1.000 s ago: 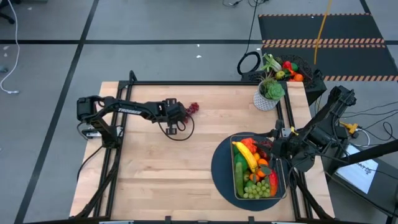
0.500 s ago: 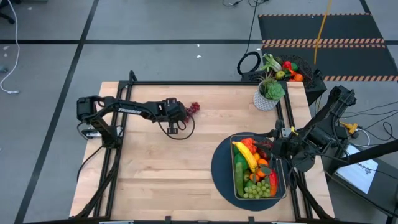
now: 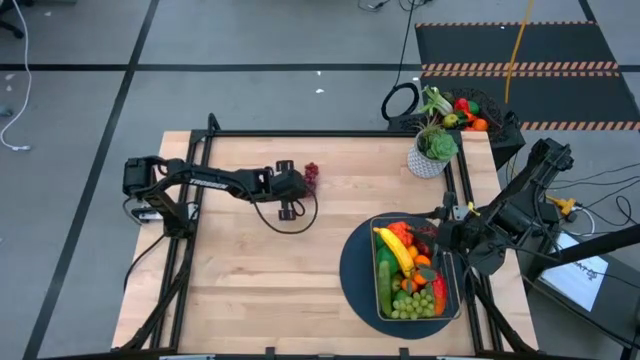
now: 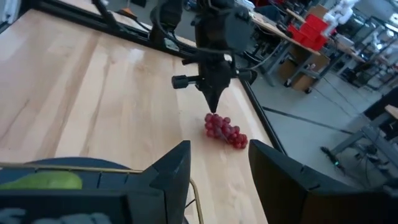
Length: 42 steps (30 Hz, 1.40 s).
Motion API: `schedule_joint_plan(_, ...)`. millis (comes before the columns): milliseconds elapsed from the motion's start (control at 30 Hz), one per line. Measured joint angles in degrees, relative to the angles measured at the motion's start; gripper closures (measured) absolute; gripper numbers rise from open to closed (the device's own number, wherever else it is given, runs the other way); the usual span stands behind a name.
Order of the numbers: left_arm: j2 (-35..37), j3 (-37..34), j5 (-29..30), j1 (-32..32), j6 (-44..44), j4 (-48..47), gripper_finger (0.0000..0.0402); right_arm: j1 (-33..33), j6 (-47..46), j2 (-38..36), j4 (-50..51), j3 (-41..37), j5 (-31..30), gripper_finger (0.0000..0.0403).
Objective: Build produce basket
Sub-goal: Put the red grapes into the wire basket
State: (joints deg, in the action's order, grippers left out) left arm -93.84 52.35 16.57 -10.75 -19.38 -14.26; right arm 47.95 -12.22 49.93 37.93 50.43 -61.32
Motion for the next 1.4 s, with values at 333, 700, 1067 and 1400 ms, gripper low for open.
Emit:
schedule_joint_plan(333, 0.0, 6.8, 0.1, 2.3, -1.9, 0.0, 0.04, -7.7, 9.3, 0.0, -17.3, -8.0, 0.1, 0.0248)
schedule_joint_plan(700, 0.0, 16.2, 0.1, 5.6, -7.3, 0.0, 0.04, -21.6, 18.9, 1.4, -50.2, -18.1, 21.1, 0.0248)
schedule_joint_plan(1067, 0.0, 20.7, 0.1, 10.6, -12.1, 1.1, 0.04, -34.2, 21.8, 13.9, -67.1, -18.1, 38.1, 0.0245)
schedule_joint_plan(1400, 0.0, 21.1, 0.0, 13.4, -14.4, 2.0, 0.04, -42.2, 12.1, 22.8, -66.5, -12.6, 47.4, 0.0174)
